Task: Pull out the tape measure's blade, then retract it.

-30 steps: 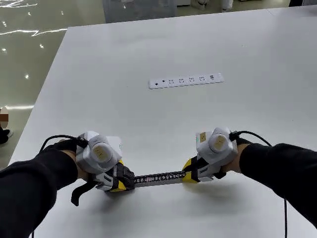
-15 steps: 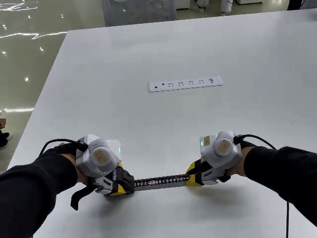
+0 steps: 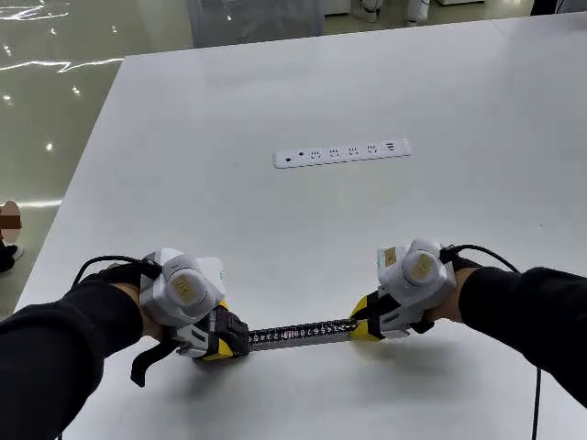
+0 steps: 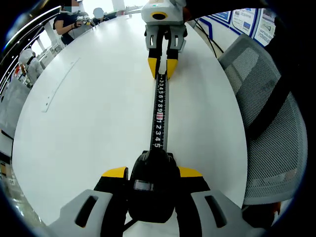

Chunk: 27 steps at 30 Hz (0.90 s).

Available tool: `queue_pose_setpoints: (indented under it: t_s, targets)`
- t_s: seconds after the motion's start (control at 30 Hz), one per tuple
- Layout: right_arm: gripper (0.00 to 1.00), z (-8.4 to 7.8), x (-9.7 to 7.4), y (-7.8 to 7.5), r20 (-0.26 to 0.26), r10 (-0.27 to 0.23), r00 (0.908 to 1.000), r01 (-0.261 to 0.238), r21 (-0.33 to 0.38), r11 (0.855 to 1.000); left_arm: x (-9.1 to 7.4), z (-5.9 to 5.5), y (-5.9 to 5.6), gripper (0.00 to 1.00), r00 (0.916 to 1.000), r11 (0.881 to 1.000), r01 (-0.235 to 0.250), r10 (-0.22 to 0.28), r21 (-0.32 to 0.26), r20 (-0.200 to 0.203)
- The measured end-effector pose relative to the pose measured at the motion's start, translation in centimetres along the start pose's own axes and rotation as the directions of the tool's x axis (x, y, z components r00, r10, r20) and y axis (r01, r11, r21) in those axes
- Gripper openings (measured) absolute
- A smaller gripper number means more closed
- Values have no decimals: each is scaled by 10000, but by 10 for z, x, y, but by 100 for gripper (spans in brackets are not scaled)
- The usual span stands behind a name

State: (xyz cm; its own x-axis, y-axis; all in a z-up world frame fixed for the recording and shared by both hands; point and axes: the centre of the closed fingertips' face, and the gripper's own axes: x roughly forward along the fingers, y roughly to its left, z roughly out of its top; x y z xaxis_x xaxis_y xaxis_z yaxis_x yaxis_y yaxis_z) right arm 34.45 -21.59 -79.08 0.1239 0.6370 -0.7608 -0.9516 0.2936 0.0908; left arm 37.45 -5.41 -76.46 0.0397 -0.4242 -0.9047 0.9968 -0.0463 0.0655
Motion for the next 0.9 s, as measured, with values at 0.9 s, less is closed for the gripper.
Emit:
queue_pose_setpoints:
  t_s: [0.9]
  targets:
    - [9,-15,-15,0,-40,-79,10000,80,168,9998,0,0,-1,31,10000,10000,-21,21,27,-27]
